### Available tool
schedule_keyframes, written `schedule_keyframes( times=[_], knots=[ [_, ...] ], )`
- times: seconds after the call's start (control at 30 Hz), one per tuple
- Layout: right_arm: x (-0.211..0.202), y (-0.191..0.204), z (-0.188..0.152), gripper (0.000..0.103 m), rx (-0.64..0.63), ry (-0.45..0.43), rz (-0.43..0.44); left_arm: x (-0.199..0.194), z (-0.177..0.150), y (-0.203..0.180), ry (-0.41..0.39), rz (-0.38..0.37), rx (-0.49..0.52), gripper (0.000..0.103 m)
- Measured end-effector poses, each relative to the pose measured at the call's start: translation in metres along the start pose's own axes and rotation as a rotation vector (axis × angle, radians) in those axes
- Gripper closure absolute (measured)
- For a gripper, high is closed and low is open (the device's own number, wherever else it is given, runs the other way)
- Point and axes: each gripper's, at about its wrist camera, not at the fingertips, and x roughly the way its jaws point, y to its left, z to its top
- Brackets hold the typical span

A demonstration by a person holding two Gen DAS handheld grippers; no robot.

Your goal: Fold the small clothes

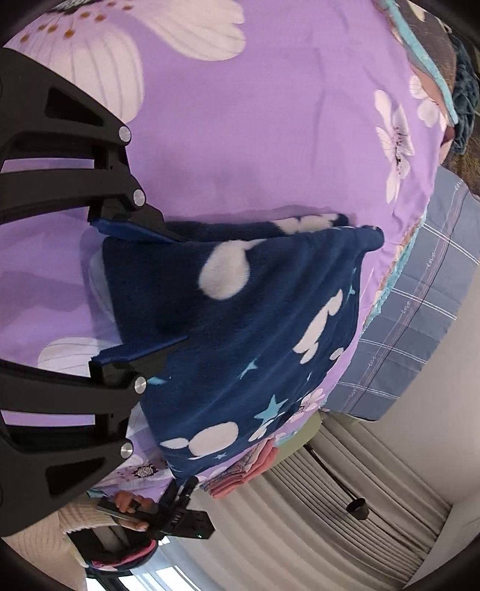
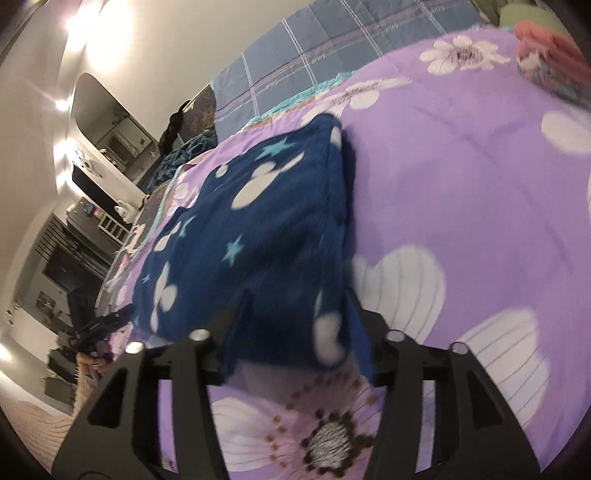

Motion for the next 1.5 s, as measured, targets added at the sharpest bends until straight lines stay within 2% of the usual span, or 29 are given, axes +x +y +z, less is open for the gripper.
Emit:
schedule_keyframes(
  times=[0.03,0.07,0.1,0.13,0.23,0.3,0.4,0.43,0.53,0.6,0.63,0.67,0.73,0.83,0.9,0.97,1.0,1.03,1.07,1.1,1.13,1.17,1.27,1.37,1.5],
  knots=[
    [0.004,0.001,-0.002,0.044,0.007,0.008,-0.003,0.000,0.000,0.000,-0.005,0.000,-0.007,0.065],
    [0.007,0.003,-0.003,0.049,0.001,0.002,-0.014,-0.001,0.000,-0.001,-0.014,-0.004,-0.016,0.093],
    [0.009,0.005,-0.001,0.063,-0.006,-0.006,-0.028,-0.004,0.001,-0.002,-0.023,-0.015,-0.024,0.095],
    [0.009,0.006,0.000,0.094,-0.001,-0.018,-0.046,-0.012,0.004,-0.006,-0.053,-0.016,-0.030,0.096],
    [-0.007,0.010,0.006,0.094,0.038,-0.076,-0.025,-0.035,0.006,-0.020,-0.103,0.033,0.020,0.097],
    [-0.014,0.013,0.005,0.094,-0.002,-0.072,-0.074,-0.036,0.001,-0.021,-0.064,0.066,0.049,0.097],
    [0.003,0.002,-0.006,0.094,-0.009,0.008,-0.143,-0.007,-0.015,-0.007,0.048,0.147,0.041,0.096],
    [0.010,-0.001,-0.010,0.093,-0.011,0.030,-0.160,-0.002,-0.020,-0.005,0.048,0.153,0.045,0.096],
    [0.006,-0.002,-0.014,0.092,-0.011,0.009,-0.166,-0.007,-0.017,-0.008,0.021,0.169,0.050,0.094],
    [-0.001,-0.001,-0.012,0.088,0.001,0.006,-0.176,-0.015,-0.012,-0.017,0.011,0.218,0.091,0.093],
    [-0.004,0.001,-0.010,0.083,-0.005,-0.002,-0.191,-0.023,-0.007,-0.027,-0.020,0.240,0.130,0.093],
    [-0.011,0.008,-0.006,0.083,-0.034,-0.029,-0.232,-0.029,-0.003,-0.035,-0.053,0.251,0.155,0.093],
    [-0.019,0.025,-0.002,0.083,-0.093,-0.082,-0.287,-0.038,0.006,-0.053,-0.115,0.250,0.206,0.092],
    [-0.019,0.060,0.005,0.083,-0.176,-0.141,-0.247,-0.029,0.019,-0.080,-0.154,0.189,0.254,0.088],
    [-0.010,0.079,0.004,0.083,-0.228,-0.155,-0.225,-0.004,0.023,-0.093,-0.130,0.183,0.293,0.076],
    [0.010,0.093,0.000,0.082,-0.292,-0.141,-0.268,0.028,0.020,-0.096,-0.065,0.201,0.303,0.069],
    [0.023,0.092,-0.005,0.080,-0.303,-0.108,-0.310,0.049,0.013,-0.091,-0.011,0.245,0.305,0.068],
    [0.033,0.087,-0.007,0.075,-0.295,-0.072,-0.340,0.059,0.007,-0.088,-0.002,0.267,0.311,0.068],
    [0.052,0.069,-0.013,0.074,-0.248,0.013,-0.379,0.064,-0.002,-0.087,-0.041,0.273,0.343,0.067],
    [0.062,0.054,-0.018,0.074,-0.199,0.048,-0.353,0.063,-0.006,-0.088,-0.054,0.272,0.356,0.067],
    [0.060,0.045,-0.024,0.075,-0.175,0.009,-0.312,0.060,-0.005,-0.088,-0.052,0.268,0.347,0.067],
    [0.057,0.044,-0.028,0.075,-0.196,-0.002,-0.306,0.058,-0.003,-0.085,-0.046,0.253,0.321,0.067],
    [0.058,0.048,-0.029,0.074,-0.207,0.001,-0.340,0.058,-0.001,-0.081,-0.042,0.236,0.308,0.067],
    [0.061,0.052,-0.030,0.074,-0.232,0.001,-0.372,0.060,-0.004,-0.083,-0.047,0.257,0.328,0.066],
    [0.058,0.055,-0.034,0.074,-0.227,-0.030,-0.373,0.062,-0.003,-0.092,-0.054,0.285,0.350,0.067]
  ],
)
